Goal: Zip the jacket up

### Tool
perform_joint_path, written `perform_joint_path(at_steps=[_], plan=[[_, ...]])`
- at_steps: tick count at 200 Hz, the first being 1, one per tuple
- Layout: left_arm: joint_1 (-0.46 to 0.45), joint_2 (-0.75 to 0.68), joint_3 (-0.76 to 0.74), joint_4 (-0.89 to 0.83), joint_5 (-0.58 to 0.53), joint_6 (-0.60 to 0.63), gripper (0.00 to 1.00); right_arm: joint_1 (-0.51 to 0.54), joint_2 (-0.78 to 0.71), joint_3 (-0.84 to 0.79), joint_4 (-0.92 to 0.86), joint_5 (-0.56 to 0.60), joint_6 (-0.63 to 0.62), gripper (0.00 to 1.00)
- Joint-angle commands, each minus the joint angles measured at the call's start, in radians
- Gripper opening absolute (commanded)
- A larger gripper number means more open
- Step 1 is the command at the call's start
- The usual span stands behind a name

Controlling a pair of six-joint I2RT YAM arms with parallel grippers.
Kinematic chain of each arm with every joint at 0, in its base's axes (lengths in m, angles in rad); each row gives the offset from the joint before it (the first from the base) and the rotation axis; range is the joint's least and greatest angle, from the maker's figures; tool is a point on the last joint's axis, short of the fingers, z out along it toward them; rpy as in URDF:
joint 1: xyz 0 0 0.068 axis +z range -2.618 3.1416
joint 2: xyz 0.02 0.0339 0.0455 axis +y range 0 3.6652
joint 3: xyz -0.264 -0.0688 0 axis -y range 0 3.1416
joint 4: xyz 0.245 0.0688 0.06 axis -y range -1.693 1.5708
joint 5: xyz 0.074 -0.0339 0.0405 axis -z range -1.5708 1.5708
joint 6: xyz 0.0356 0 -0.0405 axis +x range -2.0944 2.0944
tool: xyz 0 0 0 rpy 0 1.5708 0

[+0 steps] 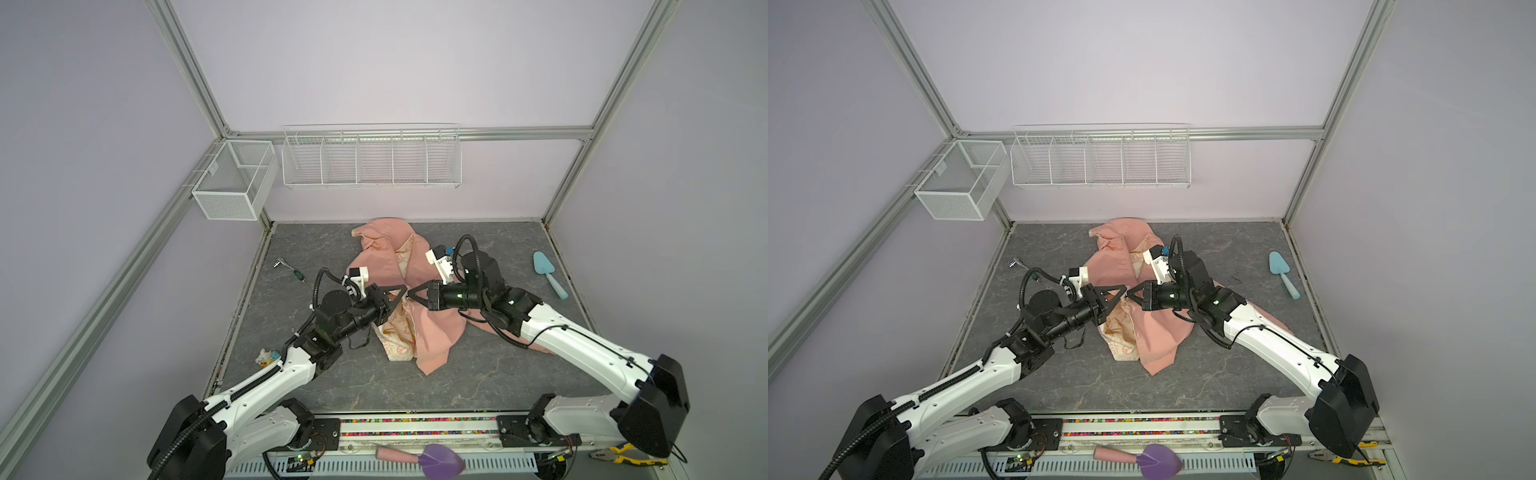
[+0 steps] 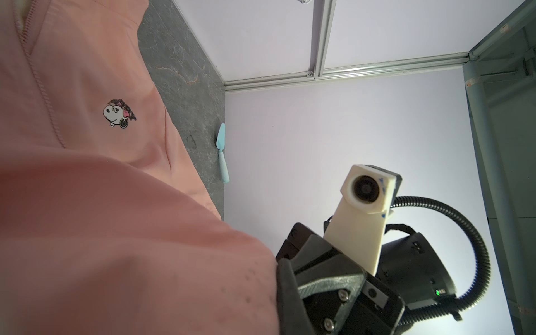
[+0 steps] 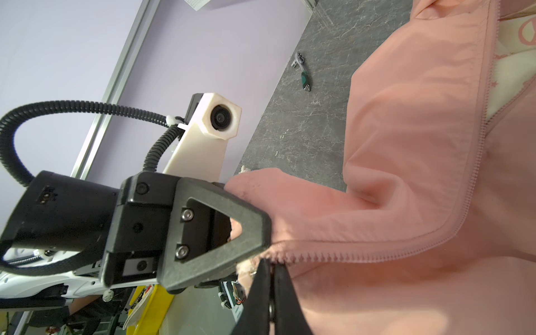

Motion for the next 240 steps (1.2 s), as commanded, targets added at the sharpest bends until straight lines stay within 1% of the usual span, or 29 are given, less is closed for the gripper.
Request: perform_joint_path(at_steps=[1,27,46,59,69,85,122,137,151,171,188,196,199,206,240], plan=[[0.002,0.002,0.010,0.031,0.014,-0.016,0.00,-0.003,-0.013,0.010,0.010,-0.004,-0.002,0.06],[0.005,0.005,0.012,0.030,0.023,-0.019,0.00,-0.002,-0.016,0.013,0.012,-0.001,0.005,0.06],[0.005,-0.002,0.009,0.017,0.025,-0.017,0.25,-0.002,-0.018,0.016,0.009,0.014,0.011,0.06],[0.006,-0.017,0.007,-0.010,0.026,-0.005,0.38,-0.003,-0.017,0.020,0.006,0.024,0.012,0.06],[0.005,-0.035,0.011,-0.052,0.022,0.017,0.45,-0.003,-0.013,0.026,-0.001,0.031,0.012,0.06],[0.006,-0.069,0.017,-0.141,0.019,0.057,0.51,-0.001,-0.001,0.032,-0.002,0.032,0.014,0.06],[0.005,-0.164,0.006,-0.315,-0.004,0.146,0.56,-0.002,0.021,0.038,0.009,0.030,0.024,0.06],[0.006,-0.196,0.000,-0.341,-0.002,0.177,0.57,-0.002,0.029,0.040,0.013,0.029,0.029,0.06],[0.006,-0.215,-0.008,-0.327,0.011,0.201,0.58,-0.002,0.034,0.042,0.016,0.026,0.032,0.06],[0.001,-0.204,0.010,-0.350,0.038,0.255,0.59,-0.003,0.039,0.043,0.022,0.023,0.039,0.06],[-0.014,-0.181,0.033,-0.385,0.038,0.311,0.59,-0.002,0.040,0.041,0.028,0.018,0.045,0.06],[-0.020,-0.166,0.042,-0.397,0.038,0.316,0.59,-0.003,0.039,0.041,0.030,0.018,0.049,0.06],[-0.022,-0.161,0.047,-0.403,0.037,0.348,0.59,-0.003,0.038,0.041,0.030,0.018,0.050,0.06],[-0.028,-0.147,0.054,-0.409,0.038,0.367,0.59,-0.002,0.038,0.041,0.031,0.018,0.052,0.06],[-0.042,-0.124,0.080,-0.364,0.040,0.392,0.58,0.000,0.035,0.040,0.033,0.014,0.055,0.06]])
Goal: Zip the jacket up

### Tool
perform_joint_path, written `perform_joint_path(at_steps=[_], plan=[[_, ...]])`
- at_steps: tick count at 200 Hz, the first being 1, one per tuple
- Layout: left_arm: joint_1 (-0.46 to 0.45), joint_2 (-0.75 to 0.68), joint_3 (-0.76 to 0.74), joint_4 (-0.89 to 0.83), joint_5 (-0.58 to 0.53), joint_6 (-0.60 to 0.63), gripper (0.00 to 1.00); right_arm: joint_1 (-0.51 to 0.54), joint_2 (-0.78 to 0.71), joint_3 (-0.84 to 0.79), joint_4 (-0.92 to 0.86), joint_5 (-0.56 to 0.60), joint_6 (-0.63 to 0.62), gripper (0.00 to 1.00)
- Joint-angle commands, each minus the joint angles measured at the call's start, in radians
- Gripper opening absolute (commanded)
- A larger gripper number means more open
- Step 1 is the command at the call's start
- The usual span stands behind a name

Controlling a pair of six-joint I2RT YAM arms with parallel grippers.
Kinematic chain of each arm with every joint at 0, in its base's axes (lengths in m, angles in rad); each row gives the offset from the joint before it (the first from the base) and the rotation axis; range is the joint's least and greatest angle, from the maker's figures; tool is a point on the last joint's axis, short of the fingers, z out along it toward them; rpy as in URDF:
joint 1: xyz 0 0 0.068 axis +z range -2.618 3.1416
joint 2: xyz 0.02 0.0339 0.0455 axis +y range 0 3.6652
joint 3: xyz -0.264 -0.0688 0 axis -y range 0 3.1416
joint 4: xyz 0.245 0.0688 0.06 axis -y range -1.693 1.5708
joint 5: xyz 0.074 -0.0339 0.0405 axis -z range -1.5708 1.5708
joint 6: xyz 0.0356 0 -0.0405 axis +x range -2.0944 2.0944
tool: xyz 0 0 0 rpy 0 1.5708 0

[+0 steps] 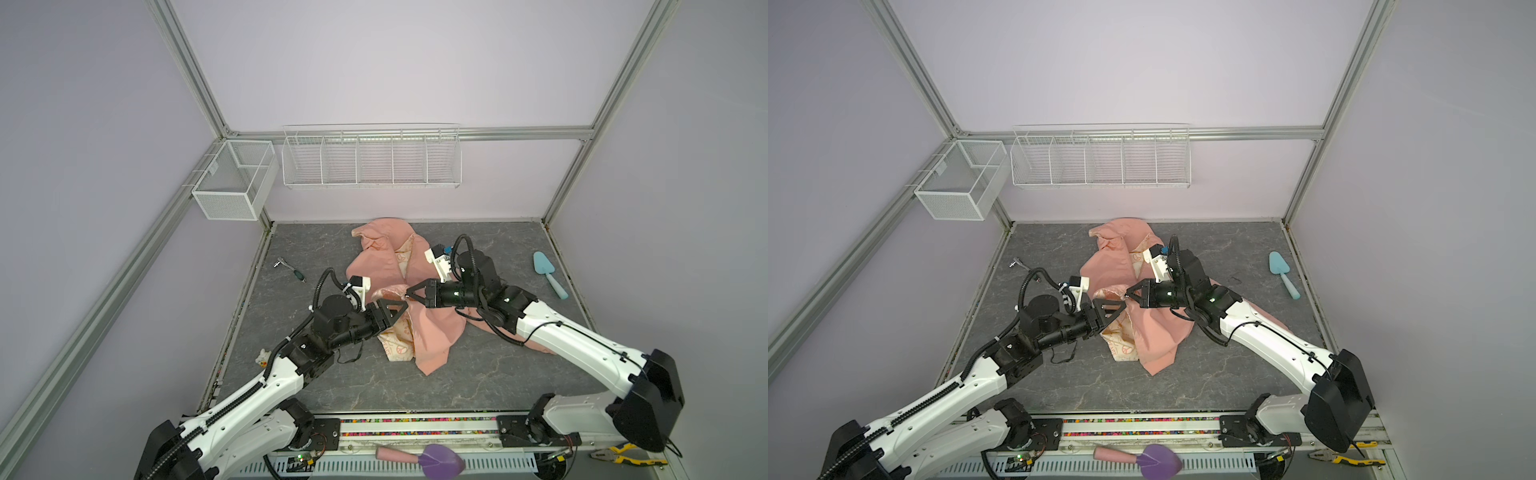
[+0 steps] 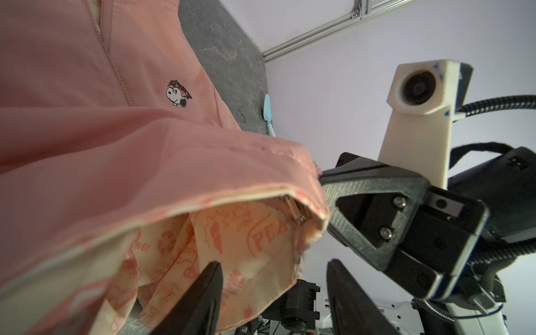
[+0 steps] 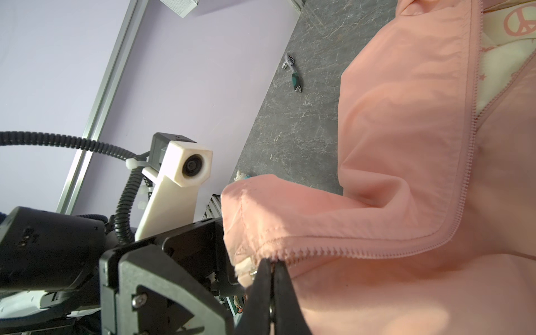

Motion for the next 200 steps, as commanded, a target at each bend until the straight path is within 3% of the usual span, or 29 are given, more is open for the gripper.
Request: perform_joint_path(at_steps=[1,68,113,138,200], plan=[[-0.008,0.004,0.048,0.020,0.012,0.065,0.58,0.000,0.002,0.023,0.032,-0.012,0.011,0.06],[-0.009,0.068,0.079,0.004,0.022,0.085,0.49,0.002,0.002,0.020,0.046,-0.013,0.020,0.06],[-0.009,0.045,0.082,-0.035,0.002,0.095,0.21,0.002,0.005,0.018,0.041,-0.006,0.015,0.06],[-0.009,0.043,0.083,-0.042,-0.002,0.102,0.00,0.003,-0.001,0.015,0.030,0.008,0.002,0.06],[-0.008,-0.044,0.051,-0.026,-0.042,0.117,0.00,0.011,-0.036,-0.012,-0.052,0.174,-0.062,0.06]])
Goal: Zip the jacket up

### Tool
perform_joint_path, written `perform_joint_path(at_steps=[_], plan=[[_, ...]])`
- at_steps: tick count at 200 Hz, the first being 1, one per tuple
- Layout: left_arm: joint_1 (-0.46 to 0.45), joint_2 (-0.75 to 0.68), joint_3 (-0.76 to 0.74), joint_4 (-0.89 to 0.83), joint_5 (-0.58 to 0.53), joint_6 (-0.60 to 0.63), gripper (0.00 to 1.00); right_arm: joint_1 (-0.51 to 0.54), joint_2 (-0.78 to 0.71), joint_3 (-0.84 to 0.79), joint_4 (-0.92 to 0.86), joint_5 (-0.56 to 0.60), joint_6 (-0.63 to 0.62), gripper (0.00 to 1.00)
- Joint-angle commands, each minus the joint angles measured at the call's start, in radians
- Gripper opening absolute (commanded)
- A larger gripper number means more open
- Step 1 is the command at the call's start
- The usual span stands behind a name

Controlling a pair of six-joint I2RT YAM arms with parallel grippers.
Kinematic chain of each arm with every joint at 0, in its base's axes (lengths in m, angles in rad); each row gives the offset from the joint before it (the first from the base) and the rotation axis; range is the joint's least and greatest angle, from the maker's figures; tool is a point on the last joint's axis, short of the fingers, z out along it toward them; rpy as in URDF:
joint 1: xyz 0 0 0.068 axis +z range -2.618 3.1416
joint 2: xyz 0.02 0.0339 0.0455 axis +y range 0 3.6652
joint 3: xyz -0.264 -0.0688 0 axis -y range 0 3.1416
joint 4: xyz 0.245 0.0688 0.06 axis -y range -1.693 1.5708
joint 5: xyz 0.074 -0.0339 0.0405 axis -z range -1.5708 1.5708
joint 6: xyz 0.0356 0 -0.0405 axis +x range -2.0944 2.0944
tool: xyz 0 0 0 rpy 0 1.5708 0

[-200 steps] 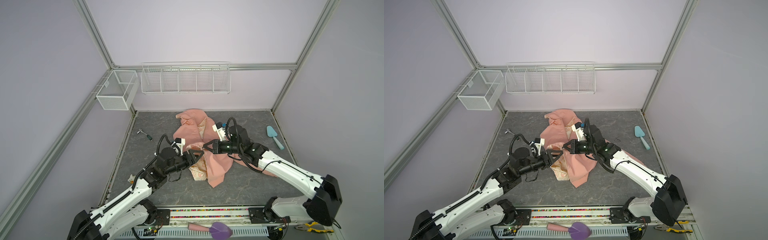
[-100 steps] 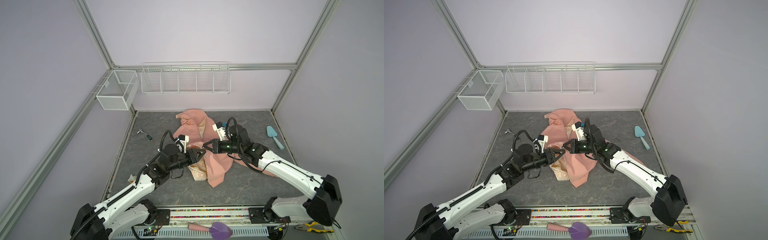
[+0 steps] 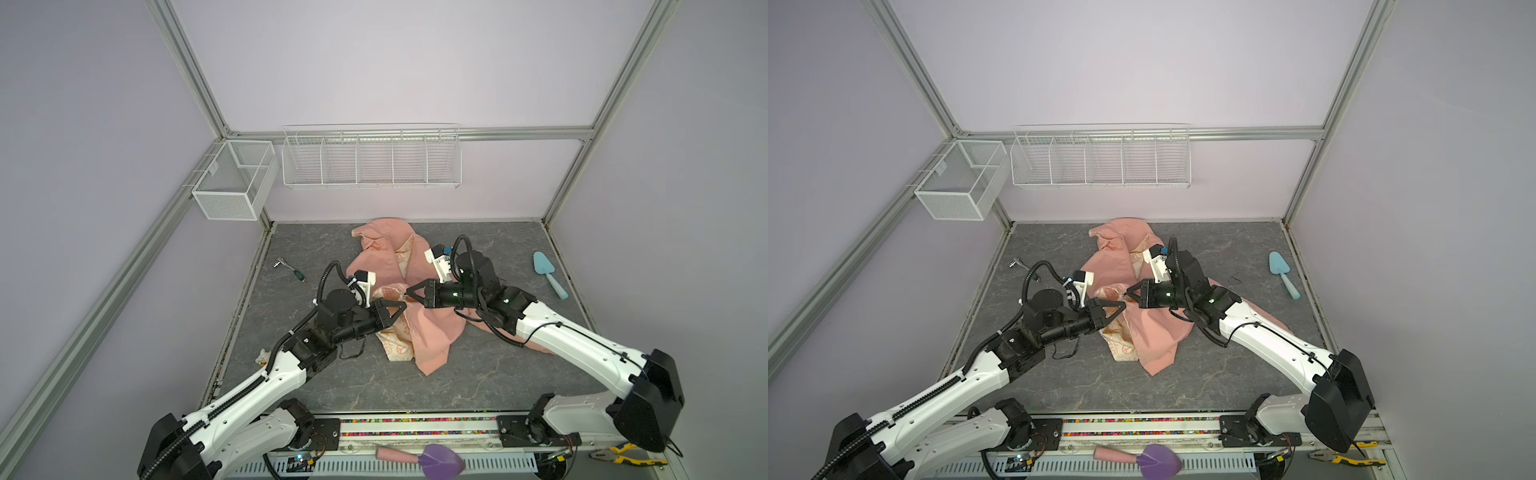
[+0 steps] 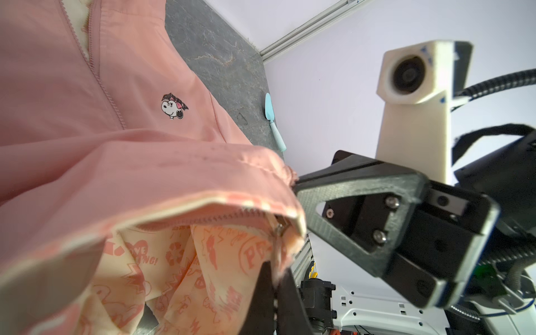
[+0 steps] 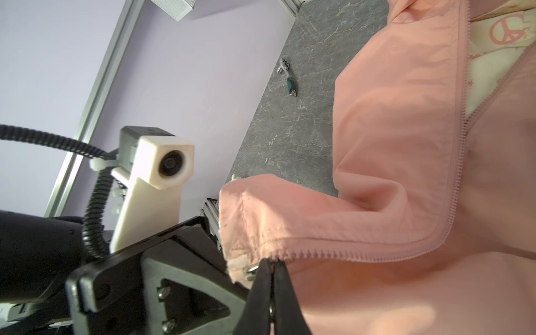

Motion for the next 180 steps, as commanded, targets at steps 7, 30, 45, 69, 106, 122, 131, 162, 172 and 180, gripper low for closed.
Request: perform_joint_path(at_steps=[7,30,45,69,106,122,131,162,172,180], plan=[[-0.003,-0.068,-0.008,0.014,-0.030,0.021,0.00,-0.004,-0.033,-0.014,-0.040,0.128,-0.046,0.06],[-0.003,-0.090,-0.012,0.008,-0.026,0.021,0.00,-0.003,-0.025,-0.016,-0.037,0.154,-0.047,0.06],[-0.003,-0.096,-0.015,0.003,-0.018,0.021,0.00,-0.004,-0.019,-0.014,-0.036,0.168,-0.044,0.06],[-0.003,-0.113,-0.025,-0.007,-0.013,0.018,0.00,-0.003,-0.018,-0.013,-0.051,0.198,-0.040,0.06],[-0.001,-0.148,-0.043,-0.022,-0.036,0.010,0.00,-0.003,-0.018,-0.016,-0.056,0.194,-0.041,0.06],[0.003,-0.143,-0.043,-0.020,-0.037,-0.001,0.00,0.010,-0.014,-0.010,-0.045,0.169,-0.045,0.06],[0.009,-0.134,-0.042,-0.011,-0.034,-0.013,0.00,0.024,-0.011,-0.002,-0.046,0.163,-0.052,0.06],[0.017,-0.107,-0.038,0.027,-0.019,-0.049,0.38,0.067,-0.003,0.018,-0.045,0.169,-0.057,0.06],[0.018,-0.105,-0.039,0.031,-0.022,-0.056,0.47,0.073,-0.001,0.020,-0.042,0.171,-0.055,0.06],[0.019,-0.104,-0.039,0.030,-0.024,-0.060,0.52,0.077,0.002,0.020,-0.039,0.170,-0.053,0.06]])
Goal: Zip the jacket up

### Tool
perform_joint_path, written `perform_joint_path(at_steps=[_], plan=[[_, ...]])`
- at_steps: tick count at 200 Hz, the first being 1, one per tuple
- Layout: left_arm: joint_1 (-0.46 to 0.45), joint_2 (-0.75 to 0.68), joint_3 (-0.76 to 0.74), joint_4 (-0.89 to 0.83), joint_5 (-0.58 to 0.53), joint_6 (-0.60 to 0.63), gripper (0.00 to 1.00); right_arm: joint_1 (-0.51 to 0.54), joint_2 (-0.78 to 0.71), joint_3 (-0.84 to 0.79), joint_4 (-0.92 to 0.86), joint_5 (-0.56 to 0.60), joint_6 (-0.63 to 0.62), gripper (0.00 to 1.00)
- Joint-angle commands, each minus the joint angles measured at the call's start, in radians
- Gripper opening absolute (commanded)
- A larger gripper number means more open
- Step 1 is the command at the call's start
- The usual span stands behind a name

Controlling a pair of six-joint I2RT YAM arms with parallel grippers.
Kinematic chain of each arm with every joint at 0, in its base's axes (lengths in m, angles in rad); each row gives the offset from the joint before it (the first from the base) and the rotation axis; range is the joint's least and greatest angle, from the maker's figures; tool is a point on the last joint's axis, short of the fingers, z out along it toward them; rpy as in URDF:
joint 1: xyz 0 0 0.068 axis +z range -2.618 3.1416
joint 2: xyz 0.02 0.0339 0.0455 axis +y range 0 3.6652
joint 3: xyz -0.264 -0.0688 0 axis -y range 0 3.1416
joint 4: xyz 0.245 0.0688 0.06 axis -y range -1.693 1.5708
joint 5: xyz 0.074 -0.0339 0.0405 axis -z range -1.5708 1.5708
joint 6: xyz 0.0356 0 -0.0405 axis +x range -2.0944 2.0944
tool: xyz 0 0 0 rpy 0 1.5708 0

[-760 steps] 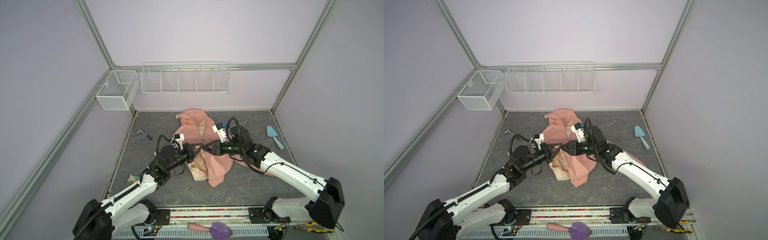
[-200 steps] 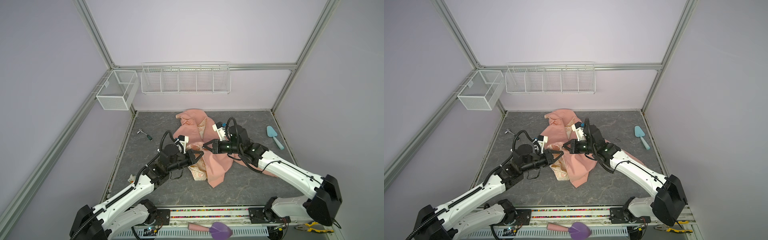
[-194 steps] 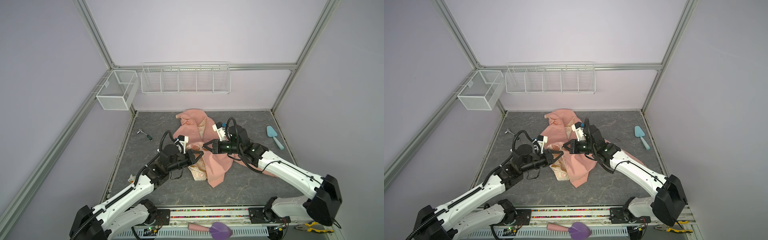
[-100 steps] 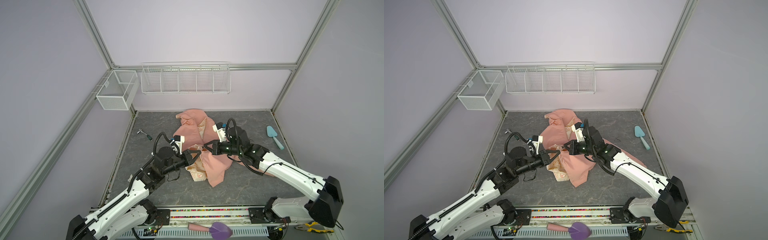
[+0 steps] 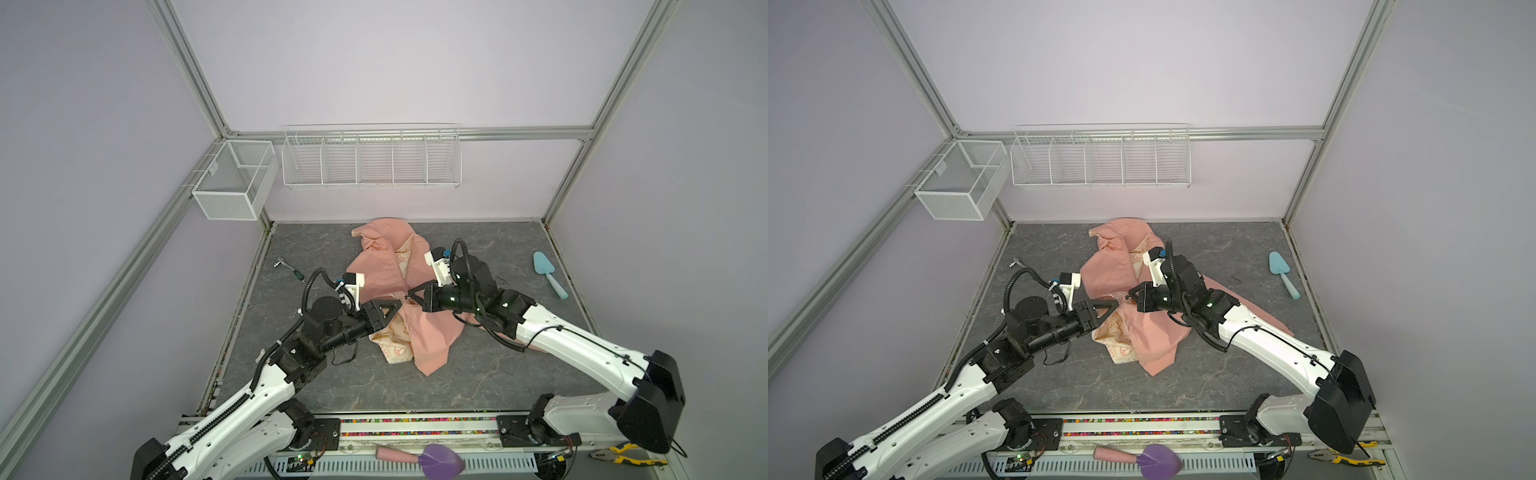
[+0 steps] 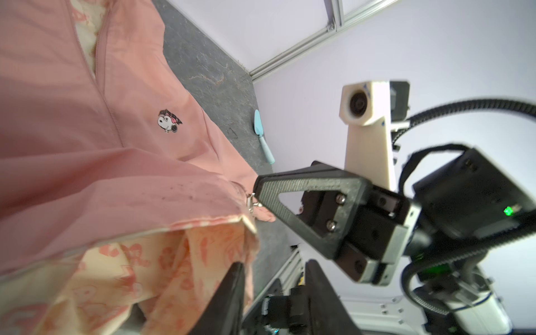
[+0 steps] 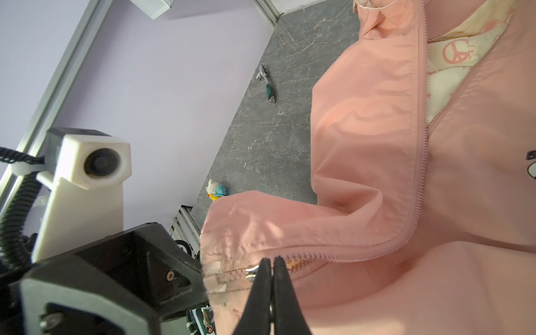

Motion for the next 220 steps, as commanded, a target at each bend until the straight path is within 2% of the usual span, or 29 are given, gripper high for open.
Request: perform_joint_path(at_steps=[1,25,84,95,131,157,168,220], plan=[[0.006,0.004,0.000,0.032,-0.003,-0.027,0.52,0.020,0.010,0.020,-0.005,0.033,-0.019,0.06],[0.007,0.020,0.005,0.014,0.002,-0.027,0.57,0.027,0.016,0.018,0.007,0.029,-0.009,0.06],[0.007,0.063,-0.014,0.050,0.006,-0.041,0.55,0.036,0.014,0.021,0.009,0.029,-0.004,0.06],[0.007,0.071,-0.009,0.055,0.008,-0.040,0.50,0.035,0.013,0.021,0.006,0.031,-0.003,0.06],[0.007,0.072,-0.003,0.053,-0.003,-0.041,0.20,0.035,0.010,0.024,-0.001,0.034,-0.009,0.06],[0.007,0.065,-0.006,0.041,-0.014,-0.040,0.04,0.033,0.009,0.024,-0.015,0.040,-0.015,0.06],[0.007,0.064,-0.006,0.037,-0.016,-0.040,0.00,0.032,0.007,0.023,-0.018,0.041,-0.018,0.06],[0.009,0.055,-0.009,0.020,-0.019,-0.031,0.00,0.014,-0.007,0.020,-0.055,0.076,-0.038,0.06]])
